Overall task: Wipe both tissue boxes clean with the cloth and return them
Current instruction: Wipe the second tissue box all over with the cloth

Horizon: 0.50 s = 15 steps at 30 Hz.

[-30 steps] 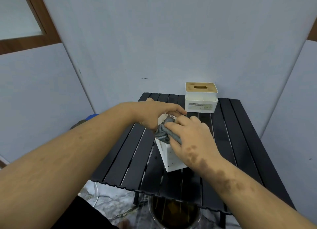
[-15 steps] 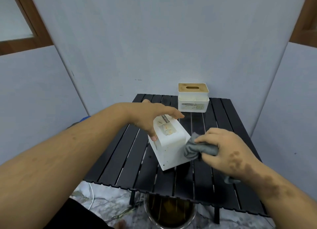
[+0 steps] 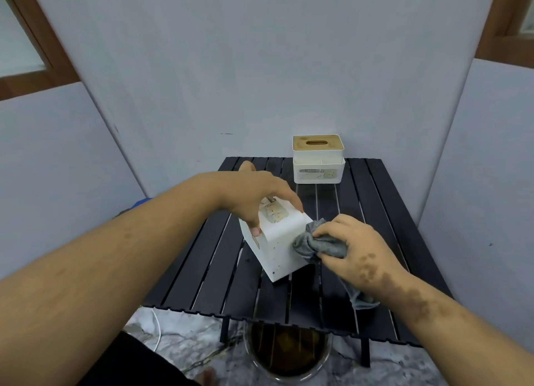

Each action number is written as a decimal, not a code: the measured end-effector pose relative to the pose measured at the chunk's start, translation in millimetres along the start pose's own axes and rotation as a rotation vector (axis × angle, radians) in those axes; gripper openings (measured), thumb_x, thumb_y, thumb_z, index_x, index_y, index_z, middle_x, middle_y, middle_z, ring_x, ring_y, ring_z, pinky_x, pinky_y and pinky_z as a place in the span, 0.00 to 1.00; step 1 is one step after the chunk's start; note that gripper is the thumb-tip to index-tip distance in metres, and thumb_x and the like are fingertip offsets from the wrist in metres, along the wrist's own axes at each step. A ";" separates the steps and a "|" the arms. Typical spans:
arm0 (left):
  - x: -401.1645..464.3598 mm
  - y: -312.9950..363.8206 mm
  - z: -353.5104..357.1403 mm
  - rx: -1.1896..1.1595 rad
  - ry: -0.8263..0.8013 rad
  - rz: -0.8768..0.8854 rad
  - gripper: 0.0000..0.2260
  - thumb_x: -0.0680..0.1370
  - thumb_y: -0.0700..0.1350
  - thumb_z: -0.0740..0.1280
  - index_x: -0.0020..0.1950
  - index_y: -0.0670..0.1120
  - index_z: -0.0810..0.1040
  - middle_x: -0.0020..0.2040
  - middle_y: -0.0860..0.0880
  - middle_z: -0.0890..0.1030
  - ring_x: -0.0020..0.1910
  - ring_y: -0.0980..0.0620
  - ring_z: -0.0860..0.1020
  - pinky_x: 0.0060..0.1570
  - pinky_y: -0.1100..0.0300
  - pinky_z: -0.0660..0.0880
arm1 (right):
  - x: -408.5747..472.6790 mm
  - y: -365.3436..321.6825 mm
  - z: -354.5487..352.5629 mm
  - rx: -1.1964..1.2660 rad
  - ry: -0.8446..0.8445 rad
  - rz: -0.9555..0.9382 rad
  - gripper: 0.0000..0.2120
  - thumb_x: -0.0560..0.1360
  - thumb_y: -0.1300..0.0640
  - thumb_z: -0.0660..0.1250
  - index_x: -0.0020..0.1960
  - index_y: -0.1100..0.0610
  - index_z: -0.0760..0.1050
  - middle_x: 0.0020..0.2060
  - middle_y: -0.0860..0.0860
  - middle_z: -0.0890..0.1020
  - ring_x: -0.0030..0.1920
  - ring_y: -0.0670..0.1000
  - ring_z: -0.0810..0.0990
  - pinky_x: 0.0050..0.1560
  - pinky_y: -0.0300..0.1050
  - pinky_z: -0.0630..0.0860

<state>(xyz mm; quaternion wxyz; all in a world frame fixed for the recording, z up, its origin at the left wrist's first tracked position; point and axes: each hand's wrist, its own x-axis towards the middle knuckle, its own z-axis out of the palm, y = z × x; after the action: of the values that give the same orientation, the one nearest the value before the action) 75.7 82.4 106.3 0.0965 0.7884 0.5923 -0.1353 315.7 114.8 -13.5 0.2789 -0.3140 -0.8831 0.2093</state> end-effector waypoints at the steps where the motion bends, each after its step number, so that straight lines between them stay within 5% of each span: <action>1: -0.4 -1.1 0.5 0.018 0.019 0.006 0.40 0.64 0.46 0.82 0.70 0.69 0.69 0.65 0.65 0.72 0.64 0.60 0.69 0.63 0.47 0.59 | -0.4 0.8 -0.5 -0.028 -0.009 0.003 0.12 0.68 0.53 0.72 0.51 0.44 0.79 0.42 0.45 0.76 0.42 0.48 0.78 0.42 0.52 0.79; 8: -27.0 -19.0 9.0 -0.288 0.240 -0.080 0.35 0.63 0.50 0.78 0.65 0.69 0.69 0.62 0.72 0.73 0.64 0.66 0.70 0.70 0.48 0.62 | 5.9 2.0 -9.5 0.077 0.202 0.117 0.14 0.69 0.56 0.74 0.52 0.44 0.80 0.44 0.43 0.78 0.45 0.46 0.79 0.49 0.47 0.79; 12: -45.7 -21.0 31.6 -0.522 0.402 -0.134 0.33 0.61 0.51 0.77 0.63 0.66 0.71 0.62 0.69 0.75 0.66 0.61 0.73 0.64 0.53 0.69 | 13.3 -2.9 -3.1 0.206 0.299 0.177 0.15 0.70 0.56 0.75 0.54 0.45 0.79 0.48 0.44 0.80 0.50 0.44 0.79 0.54 0.46 0.79; 15: -54.5 -16.1 60.0 -0.646 0.536 -0.141 0.31 0.64 0.52 0.78 0.64 0.65 0.70 0.63 0.66 0.76 0.63 0.61 0.76 0.58 0.60 0.72 | 16.5 -13.6 6.5 0.315 0.350 0.226 0.14 0.71 0.55 0.75 0.55 0.45 0.77 0.52 0.45 0.79 0.53 0.41 0.78 0.54 0.34 0.74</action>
<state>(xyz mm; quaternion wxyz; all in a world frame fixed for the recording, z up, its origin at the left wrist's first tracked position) 40.0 18.7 67.5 0.1719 0.6825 0.6608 0.2608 295.0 114.8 -5.1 0.4474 -0.3950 -0.7373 0.3165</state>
